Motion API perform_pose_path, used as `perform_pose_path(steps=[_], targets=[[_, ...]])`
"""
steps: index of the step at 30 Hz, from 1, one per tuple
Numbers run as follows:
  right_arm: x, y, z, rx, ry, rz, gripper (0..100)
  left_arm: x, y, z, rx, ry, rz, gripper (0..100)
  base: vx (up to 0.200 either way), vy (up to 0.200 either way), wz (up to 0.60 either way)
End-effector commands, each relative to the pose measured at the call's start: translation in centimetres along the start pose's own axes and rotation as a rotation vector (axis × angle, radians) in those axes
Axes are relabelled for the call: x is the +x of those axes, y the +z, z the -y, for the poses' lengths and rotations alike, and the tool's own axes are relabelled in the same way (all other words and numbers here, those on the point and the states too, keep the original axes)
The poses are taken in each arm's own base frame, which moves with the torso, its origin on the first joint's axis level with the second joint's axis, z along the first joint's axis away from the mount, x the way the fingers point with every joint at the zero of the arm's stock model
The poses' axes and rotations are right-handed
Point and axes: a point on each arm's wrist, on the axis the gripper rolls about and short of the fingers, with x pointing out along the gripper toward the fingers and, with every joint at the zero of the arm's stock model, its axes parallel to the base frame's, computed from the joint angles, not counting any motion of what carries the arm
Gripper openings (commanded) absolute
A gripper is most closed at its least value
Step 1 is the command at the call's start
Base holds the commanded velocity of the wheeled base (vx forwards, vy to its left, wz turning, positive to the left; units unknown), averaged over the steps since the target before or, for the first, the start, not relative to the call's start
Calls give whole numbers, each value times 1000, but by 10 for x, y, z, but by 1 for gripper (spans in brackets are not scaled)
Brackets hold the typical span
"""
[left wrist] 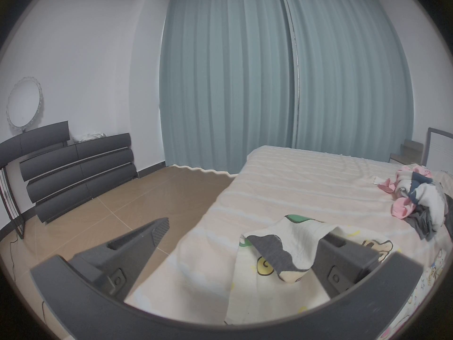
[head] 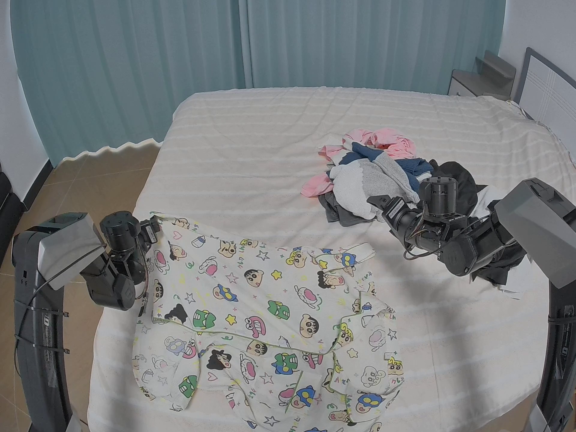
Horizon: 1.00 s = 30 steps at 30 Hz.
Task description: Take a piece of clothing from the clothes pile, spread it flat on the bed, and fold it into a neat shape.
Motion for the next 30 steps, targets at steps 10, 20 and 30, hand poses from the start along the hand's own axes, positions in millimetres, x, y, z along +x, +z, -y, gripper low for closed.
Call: perform_pose_path(steps=[10, 20, 30], targets=[[-40, -29, 5, -15, -59, -110, 100, 5, 1, -7, 99, -33, -22, 100, 0, 0, 0], [-68, -47, 13, -91, -71, -182, 100, -4, 27, -3, 65, -37, -95, 100, 0, 0, 0], [-95, -64, 34, -226, -37, -216, 100, -131, 65, -48, 3, -321, -542, 100, 0, 0, 0]])
